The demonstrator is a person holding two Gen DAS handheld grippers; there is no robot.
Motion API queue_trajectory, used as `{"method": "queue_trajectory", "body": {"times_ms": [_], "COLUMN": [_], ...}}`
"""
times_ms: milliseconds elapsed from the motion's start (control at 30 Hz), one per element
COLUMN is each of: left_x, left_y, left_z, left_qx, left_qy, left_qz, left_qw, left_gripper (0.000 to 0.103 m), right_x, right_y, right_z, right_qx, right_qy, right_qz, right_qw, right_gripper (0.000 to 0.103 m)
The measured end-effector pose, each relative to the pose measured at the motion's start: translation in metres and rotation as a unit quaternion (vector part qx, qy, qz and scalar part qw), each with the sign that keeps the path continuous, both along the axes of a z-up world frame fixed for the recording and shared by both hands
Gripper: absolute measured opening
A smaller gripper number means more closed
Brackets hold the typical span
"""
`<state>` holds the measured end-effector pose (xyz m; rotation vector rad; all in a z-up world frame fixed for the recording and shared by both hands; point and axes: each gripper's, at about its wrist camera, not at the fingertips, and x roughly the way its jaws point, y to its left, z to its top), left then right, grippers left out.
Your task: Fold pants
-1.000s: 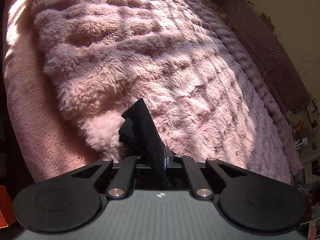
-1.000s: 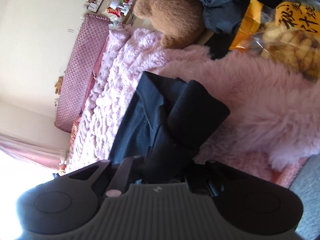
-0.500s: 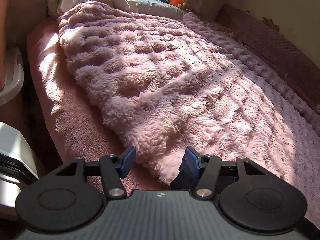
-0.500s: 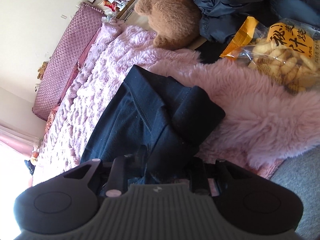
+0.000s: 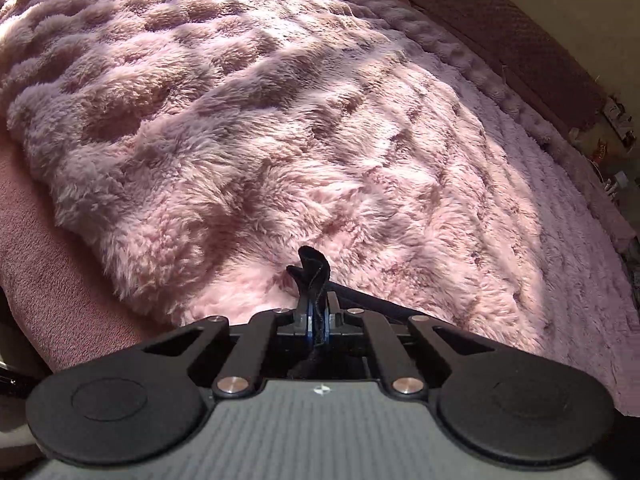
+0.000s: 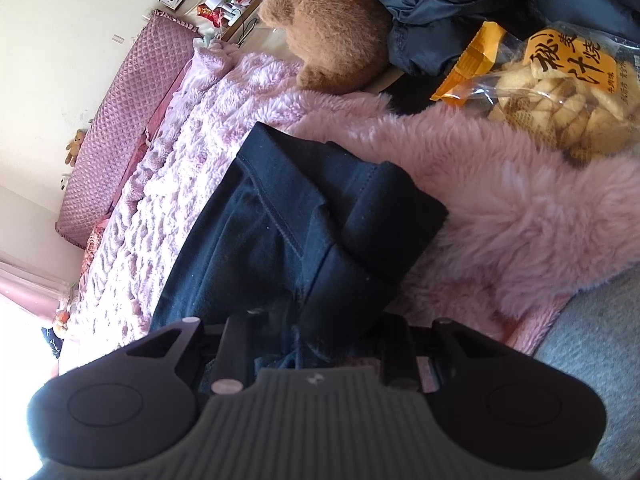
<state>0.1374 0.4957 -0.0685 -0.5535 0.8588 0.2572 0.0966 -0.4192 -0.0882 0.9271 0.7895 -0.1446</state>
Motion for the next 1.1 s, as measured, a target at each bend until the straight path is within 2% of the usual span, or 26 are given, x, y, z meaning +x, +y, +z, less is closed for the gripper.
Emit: {"method": "queue_trajectory", "body": {"times_ms": [100, 200, 233, 267, 433, 600, 733, 767, 833, 900, 967, 1100], "left_x": [0.008, 0.008, 0.008, 0.008, 0.015, 0.023, 0.028, 0.028, 0.029, 0.035, 0.041, 0.047], "left_y": [-0.010, -0.015, -0.015, -0.015, -0.016, -0.031, -0.056, -0.063, -0.085, -0.096, -0.096, -0.085], "left_z": [0.003, 0.015, 0.023, 0.032, 0.078, 0.115, 0.146, 0.152, 0.167, 0.170, 0.164, 0.143], "left_qx": [0.038, 0.051, 0.048, 0.045, 0.038, 0.015, -0.029, -0.026, 0.013, 0.037, 0.045, 0.093], "left_qy": [0.022, 0.004, -0.014, -0.031, -0.081, -0.101, -0.094, -0.096, -0.106, -0.096, -0.080, -0.038], "left_qz": [-0.013, -0.009, -0.007, -0.005, -0.003, -0.010, 0.009, 0.006, -0.015, -0.023, -0.014, 0.004], "left_qw": [0.9990, 0.9987, 0.9987, 0.9985, 0.9960, 0.9947, 0.9951, 0.9951, 0.9942, 0.9944, 0.9957, 0.9949], "left_gripper": [0.002, 0.002, 0.002, 0.002, 0.002, 0.002, 0.002, 0.002, 0.002, 0.002, 0.002, 0.002], "right_x": [0.001, 0.000, -0.002, -0.003, -0.003, -0.003, -0.005, -0.005, -0.008, -0.008, -0.010, -0.013], "right_y": [0.001, 0.001, 0.001, 0.001, 0.004, 0.001, -0.001, -0.002, -0.003, -0.005, -0.004, -0.004], "right_z": [-0.001, -0.001, -0.001, -0.001, -0.001, -0.006, -0.009, -0.009, -0.012, -0.013, -0.013, -0.014], "right_qx": [-0.009, -0.011, -0.010, -0.005, -0.021, -0.004, 0.009, 0.012, 0.019, 0.023, 0.027, 0.034], "right_qy": [-0.001, -0.009, -0.018, -0.028, -0.034, -0.036, -0.042, -0.043, -0.046, -0.049, -0.051, -0.053], "right_qz": [0.003, 0.000, -0.005, -0.007, 0.001, -0.008, -0.009, -0.009, -0.011, -0.010, -0.009, -0.011], "right_qw": [1.000, 1.000, 1.000, 1.000, 0.999, 0.999, 0.999, 0.999, 0.999, 0.998, 0.998, 0.998], "right_gripper": [0.023, 0.021, 0.014, 0.012, 0.010, 0.010, 0.010, 0.010, 0.011, 0.011, 0.011, 0.011]}}
